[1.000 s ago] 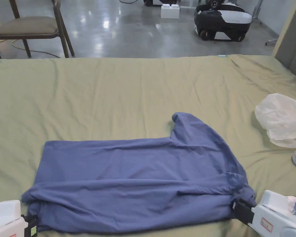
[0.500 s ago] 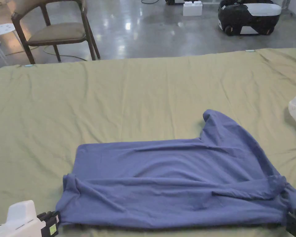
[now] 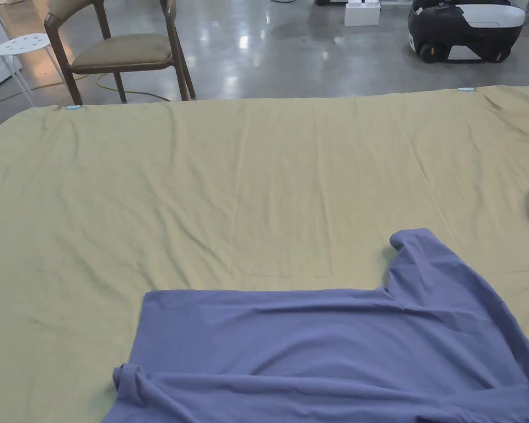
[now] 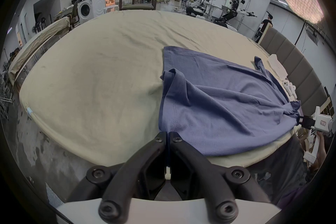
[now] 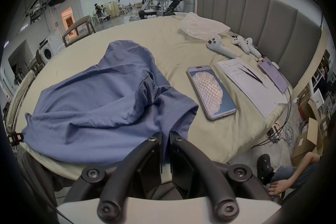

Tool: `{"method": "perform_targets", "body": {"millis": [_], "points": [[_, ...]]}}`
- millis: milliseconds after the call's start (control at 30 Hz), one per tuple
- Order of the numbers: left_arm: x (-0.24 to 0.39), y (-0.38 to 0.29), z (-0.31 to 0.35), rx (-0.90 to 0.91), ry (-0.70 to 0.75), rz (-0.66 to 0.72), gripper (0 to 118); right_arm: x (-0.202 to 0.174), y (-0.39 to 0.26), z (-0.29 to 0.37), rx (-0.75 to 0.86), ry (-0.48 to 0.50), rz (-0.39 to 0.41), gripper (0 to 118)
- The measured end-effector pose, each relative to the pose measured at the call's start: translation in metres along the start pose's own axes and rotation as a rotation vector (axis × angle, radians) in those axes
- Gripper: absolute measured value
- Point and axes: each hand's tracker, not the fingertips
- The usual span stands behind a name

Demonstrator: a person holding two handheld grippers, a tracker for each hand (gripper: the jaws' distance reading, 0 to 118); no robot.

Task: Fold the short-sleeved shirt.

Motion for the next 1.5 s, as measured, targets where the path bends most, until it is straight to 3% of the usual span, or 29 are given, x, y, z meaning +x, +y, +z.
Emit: {"method": "perform_targets", "body": {"millis": [33, 67, 167, 200, 233, 267, 500, 633, 700, 733, 767, 867, 967, 1200, 1400, 1500], "points": [[0.0, 0.0, -0.001, 0.006, -0.003, 0.005, 2, 0.0, 0.0, -0.001, -0.004, 0.003, 0.002, 7], [0.0, 0.0, -0.002, 0.009, -0.002, 0.009, 20, -0.001, 0.0, -0.002, -0.008, 0.004, 0.005, 18], [0.004, 0.0, 0.0, 0.038, 0.032, -0.018, 39, -0.004, 0.002, 0.0, -0.007, -0.016, 0.016, 31], [0.007, 0.001, 0.005, 0.063, 0.05, -0.047, 60, -0.003, 0.004, 0.003, 0.001, -0.011, 0.016, 42], [0.01, 0.002, 0.012, 0.102, 0.053, -0.062, 73, -0.002, 0.005, 0.007, 0.016, 0.005, 0.016, 49], [0.014, 0.002, 0.021, 0.156, 0.053, -0.076, 76, -0.002, 0.007, 0.012, 0.045, 0.029, 0.016, 54], [0.056, 0.01, 0.087, 0.446, 0.019, -0.114, 76, -0.02, 0.024, 0.065, 0.271, 0.199, 0.0, 55], [0.08, 0.011, 0.116, 0.518, 0.038, -0.127, 70, -0.036, 0.028, 0.096, 0.394, 0.247, 0.034, 54], [0.091, 0.009, 0.127, 0.55, 0.073, -0.125, 37, -0.043, 0.029, 0.108, 0.416, 0.261, 0.042, 46], [0.093, 0.008, 0.131, 0.554, 0.069, -0.13, 18, -0.047, 0.029, 0.113, 0.428, 0.267, 0.047, 36], [0.096, 0.008, 0.135, 0.558, 0.064, -0.136, 7, -0.051, 0.029, 0.116, 0.441, 0.269, 0.058, 22], [0.1, 0.008, 0.142, 0.546, 0.055, -0.18, 0, -0.062, 0.031, 0.121, 0.442, 0.27, 0.101, 4], [0.1, 0.009, 0.138, 0.515, 0.063, -0.187, 0, -0.071, 0.026, 0.114, 0.418, 0.286, 0.092, 0], [0.099, 0.03, 0.122, 0.482, -0.012, -0.166, 0, -0.096, 0.025, 0.106, 0.4, 0.303, 0.198, 0], [0.086, 0.085, 0.062, 0.38, -0.104, -0.198, 1, -0.094, 0.031, 0.095, 0.378, 0.314, 0.172, 0], [0.079, 0.121, 0.008, 0.299, -0.12, -0.238, 26, -0.085, 0.028, 0.088, 0.335, 0.318, 0.111, 0]]}}
